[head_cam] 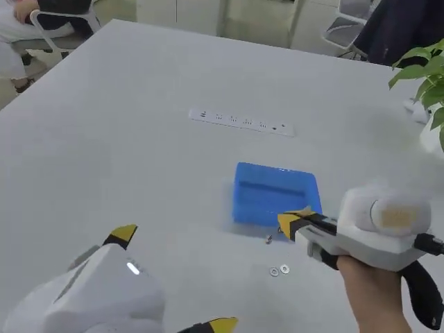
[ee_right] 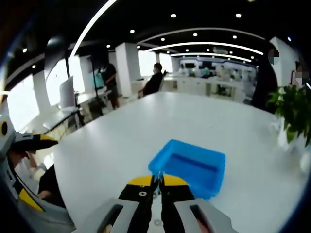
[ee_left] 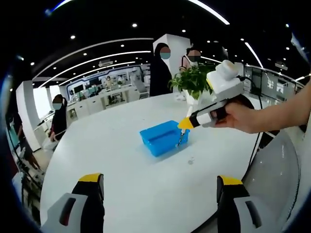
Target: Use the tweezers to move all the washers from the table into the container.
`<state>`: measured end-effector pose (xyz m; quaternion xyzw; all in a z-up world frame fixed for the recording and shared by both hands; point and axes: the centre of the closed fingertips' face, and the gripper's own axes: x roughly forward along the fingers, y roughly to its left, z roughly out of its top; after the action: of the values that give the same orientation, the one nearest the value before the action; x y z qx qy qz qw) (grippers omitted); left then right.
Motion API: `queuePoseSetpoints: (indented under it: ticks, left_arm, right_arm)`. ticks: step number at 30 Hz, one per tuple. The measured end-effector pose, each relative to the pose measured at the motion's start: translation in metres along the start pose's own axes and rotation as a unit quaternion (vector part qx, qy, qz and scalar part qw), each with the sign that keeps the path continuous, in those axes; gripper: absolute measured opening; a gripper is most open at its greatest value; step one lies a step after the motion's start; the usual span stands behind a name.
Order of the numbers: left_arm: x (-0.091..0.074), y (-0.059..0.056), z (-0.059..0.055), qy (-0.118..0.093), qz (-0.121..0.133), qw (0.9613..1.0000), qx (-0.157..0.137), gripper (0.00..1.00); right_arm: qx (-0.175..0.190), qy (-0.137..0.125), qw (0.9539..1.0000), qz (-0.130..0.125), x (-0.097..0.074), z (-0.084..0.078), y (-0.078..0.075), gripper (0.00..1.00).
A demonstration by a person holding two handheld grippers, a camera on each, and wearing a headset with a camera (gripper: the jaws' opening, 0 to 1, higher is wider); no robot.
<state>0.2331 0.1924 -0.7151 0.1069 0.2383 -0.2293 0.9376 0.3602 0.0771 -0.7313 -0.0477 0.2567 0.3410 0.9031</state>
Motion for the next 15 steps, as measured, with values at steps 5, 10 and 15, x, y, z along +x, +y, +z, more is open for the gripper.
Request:
queuePoseSetpoints:
  ticks: [5, 10, 15]
  left_arm:
    - [-0.001, 0.001, 0.003, 0.000, -0.002, 0.9998, -0.018, 0.99]
    - [-0.003, 0.001, 0.002, 0.003, 0.007, 0.9999, -0.009, 0.98]
    - [-0.005, 0.002, -0.002, 0.011, 0.014, 0.9998, -0.008, 0.98]
  right_arm:
    - [-0.015, -0.034, 0.9993, -0.008, 0.009, 0.042, -0.011, 0.02]
    - [-0.033, -0.022, 0.9990, -0.023, 0.029, 0.048, -0.027, 0.02]
    - [-0.032, 0.009, 0.9989, -0.032, 0.049, 0.024, -0.040, 0.02]
